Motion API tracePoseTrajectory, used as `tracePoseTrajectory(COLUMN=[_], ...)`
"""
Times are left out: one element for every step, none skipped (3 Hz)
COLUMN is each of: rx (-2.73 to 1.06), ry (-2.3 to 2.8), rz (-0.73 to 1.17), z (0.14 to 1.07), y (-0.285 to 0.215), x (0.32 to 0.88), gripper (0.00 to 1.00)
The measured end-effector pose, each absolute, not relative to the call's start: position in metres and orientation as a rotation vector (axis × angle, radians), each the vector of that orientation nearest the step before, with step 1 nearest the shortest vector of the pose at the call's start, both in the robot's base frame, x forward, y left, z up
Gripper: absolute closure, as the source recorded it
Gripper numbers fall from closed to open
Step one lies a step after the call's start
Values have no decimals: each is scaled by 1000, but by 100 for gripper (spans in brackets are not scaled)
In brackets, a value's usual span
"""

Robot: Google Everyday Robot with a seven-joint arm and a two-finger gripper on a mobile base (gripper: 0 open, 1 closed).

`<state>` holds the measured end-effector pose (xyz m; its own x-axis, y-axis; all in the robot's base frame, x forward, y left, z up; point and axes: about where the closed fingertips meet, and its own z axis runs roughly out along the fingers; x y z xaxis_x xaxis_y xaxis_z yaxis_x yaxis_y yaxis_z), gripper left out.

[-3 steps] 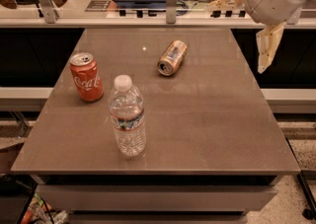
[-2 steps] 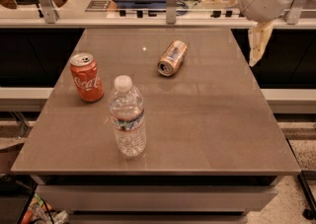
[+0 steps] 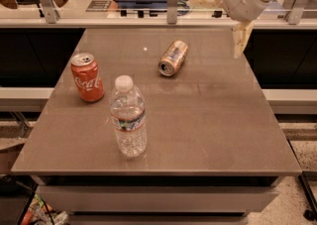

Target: Place orange can upright

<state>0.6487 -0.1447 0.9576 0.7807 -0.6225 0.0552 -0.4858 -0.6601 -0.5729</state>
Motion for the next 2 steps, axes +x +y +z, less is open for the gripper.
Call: tracePoseTrajectory(rx=[-2450, -2487], ry=[757, 692], rz=[-370, -391], z=[952, 946], y=[-131, -116], x=[666, 682], gripper=[0, 0])
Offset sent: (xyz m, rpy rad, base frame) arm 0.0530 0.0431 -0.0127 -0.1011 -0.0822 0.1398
